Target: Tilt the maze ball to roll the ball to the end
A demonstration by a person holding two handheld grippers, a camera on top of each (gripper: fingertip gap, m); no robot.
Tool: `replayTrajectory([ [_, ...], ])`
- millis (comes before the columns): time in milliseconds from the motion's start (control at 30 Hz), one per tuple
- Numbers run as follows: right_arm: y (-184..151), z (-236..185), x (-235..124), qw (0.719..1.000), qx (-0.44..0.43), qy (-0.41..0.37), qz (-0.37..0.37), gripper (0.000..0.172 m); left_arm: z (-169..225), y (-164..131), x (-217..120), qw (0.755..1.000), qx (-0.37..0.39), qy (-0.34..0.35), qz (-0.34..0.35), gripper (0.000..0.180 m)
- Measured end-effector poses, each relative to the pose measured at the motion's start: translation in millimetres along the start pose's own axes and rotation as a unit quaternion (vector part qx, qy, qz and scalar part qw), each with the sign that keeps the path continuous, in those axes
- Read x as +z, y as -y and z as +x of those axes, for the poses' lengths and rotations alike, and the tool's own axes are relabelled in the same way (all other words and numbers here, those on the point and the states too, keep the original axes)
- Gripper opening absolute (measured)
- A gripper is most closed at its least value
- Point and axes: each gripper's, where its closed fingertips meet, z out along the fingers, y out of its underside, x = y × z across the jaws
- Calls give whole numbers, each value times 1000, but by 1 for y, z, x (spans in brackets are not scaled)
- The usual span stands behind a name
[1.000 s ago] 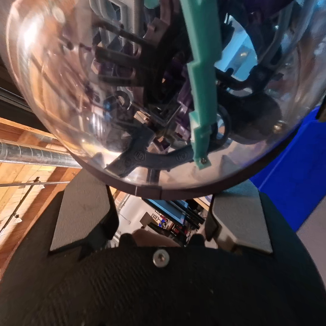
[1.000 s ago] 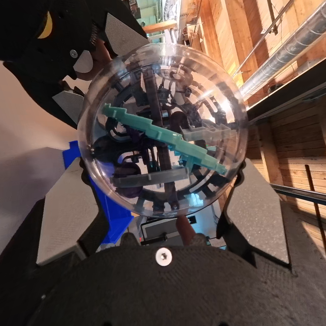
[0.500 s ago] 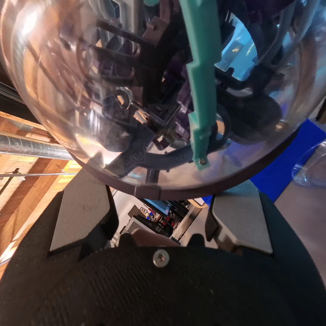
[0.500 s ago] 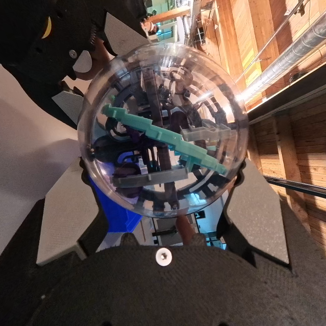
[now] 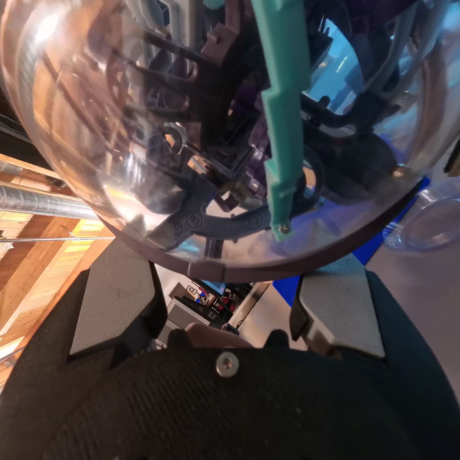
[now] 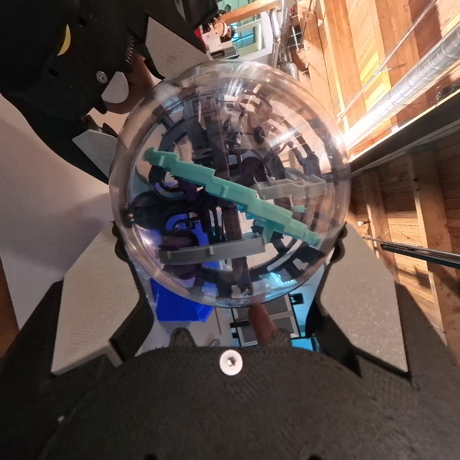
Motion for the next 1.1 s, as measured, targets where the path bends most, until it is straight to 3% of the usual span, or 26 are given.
replayTrajectory([
  [1100,-26,-43,2,996,46,60,-47,159,55,-21,-9,996,-41,-68,-36,125],
])
